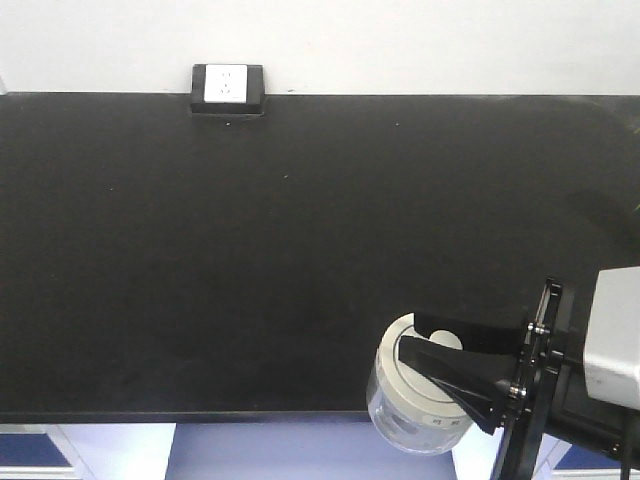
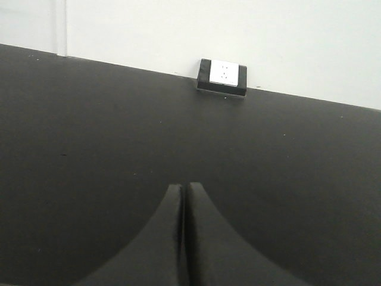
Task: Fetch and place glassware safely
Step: 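Hold the jar above the black bench top with the right gripper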
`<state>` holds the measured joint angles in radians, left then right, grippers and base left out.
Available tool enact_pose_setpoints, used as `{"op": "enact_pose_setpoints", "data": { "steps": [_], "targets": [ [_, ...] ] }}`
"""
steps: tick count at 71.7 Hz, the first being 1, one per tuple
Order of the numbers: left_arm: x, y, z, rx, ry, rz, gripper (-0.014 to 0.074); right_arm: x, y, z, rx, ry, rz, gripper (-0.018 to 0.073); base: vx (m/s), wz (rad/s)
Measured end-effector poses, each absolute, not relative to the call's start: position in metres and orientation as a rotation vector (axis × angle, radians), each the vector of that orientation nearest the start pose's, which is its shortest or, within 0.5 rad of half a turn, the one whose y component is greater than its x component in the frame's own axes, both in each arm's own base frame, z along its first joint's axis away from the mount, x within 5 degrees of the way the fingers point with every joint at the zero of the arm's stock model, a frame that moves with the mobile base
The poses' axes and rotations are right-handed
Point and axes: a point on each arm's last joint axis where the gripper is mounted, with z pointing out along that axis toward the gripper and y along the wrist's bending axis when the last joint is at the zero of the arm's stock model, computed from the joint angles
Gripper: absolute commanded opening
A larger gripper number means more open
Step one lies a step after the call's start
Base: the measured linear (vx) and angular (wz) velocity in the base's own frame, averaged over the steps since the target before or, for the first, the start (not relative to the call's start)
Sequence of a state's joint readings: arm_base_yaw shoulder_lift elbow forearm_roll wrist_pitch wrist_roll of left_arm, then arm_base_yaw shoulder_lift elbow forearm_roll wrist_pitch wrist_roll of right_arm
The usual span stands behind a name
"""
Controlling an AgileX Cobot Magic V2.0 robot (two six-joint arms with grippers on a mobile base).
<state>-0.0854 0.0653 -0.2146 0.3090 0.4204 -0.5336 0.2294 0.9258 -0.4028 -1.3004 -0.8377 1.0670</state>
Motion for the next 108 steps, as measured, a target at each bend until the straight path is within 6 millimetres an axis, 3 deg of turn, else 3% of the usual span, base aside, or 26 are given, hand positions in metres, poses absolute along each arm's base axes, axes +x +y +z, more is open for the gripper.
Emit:
{"op": "enact_pose_setpoints", "data": {
  "steps": [108],
  "targets": [
    [0.0492,0.0071,0.2451,-0.234,1.722,-0.139,-0.0007,0.1415,0.0999,0.2766,-0.86,1.505,0.769,-0.0001,0.04,0.0]
  ]
}}
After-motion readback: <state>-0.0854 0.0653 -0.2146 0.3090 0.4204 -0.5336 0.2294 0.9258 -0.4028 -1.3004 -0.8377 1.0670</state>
